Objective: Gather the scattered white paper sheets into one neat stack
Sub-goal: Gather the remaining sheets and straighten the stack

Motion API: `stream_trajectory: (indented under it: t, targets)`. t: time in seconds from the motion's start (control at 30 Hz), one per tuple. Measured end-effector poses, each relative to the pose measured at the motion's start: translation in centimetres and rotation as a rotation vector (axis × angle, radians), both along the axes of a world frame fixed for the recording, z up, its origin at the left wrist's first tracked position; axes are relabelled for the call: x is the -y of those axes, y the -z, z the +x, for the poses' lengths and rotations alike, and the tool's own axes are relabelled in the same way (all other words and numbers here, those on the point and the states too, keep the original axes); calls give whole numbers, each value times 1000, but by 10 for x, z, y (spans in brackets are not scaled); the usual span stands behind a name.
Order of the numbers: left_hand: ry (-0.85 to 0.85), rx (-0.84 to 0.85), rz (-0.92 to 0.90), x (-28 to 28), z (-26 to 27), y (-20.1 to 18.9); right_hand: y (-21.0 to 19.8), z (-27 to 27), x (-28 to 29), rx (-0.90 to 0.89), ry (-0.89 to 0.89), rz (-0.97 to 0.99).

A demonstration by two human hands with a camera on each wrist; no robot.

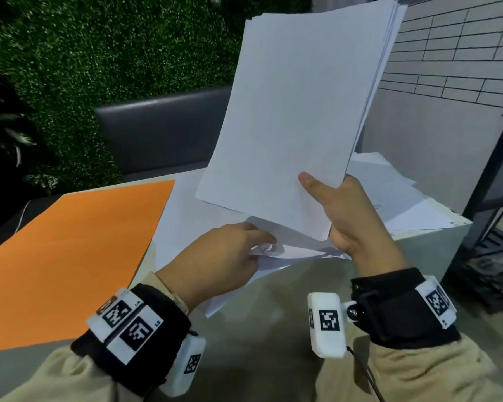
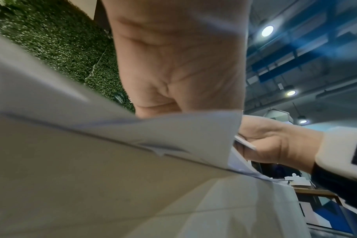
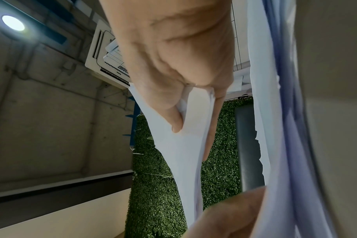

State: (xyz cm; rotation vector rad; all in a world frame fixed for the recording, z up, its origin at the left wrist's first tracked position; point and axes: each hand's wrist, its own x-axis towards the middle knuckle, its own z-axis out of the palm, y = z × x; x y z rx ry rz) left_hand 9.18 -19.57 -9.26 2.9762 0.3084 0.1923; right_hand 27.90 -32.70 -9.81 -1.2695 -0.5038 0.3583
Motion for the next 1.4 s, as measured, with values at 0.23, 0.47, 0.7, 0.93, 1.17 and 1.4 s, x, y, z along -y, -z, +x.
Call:
stream_trajectory:
  t: [0.23, 0.47, 0.7, 0.93, 1.17, 1.4]
  targets:
    - [-11, -61, -51, -5, 0, 1, -4, -8, 0, 1, -23, -20]
    - [-59, 28, -104, -14, 0, 2, -5, -9, 0, 5, -6, -2]
    - [-234, 249, -18, -23, -1, 1, -8, -6, 2, 13, 23, 47]
    - [-162, 266, -106, -26, -11, 2, -5, -2, 3, 6, 37, 19]
    - [76, 172, 11, -7, -19, 7, -3, -5, -1, -15, 29, 13]
    - [134, 147, 120, -1, -23, 7, -6, -9, -1, 3, 15, 25]
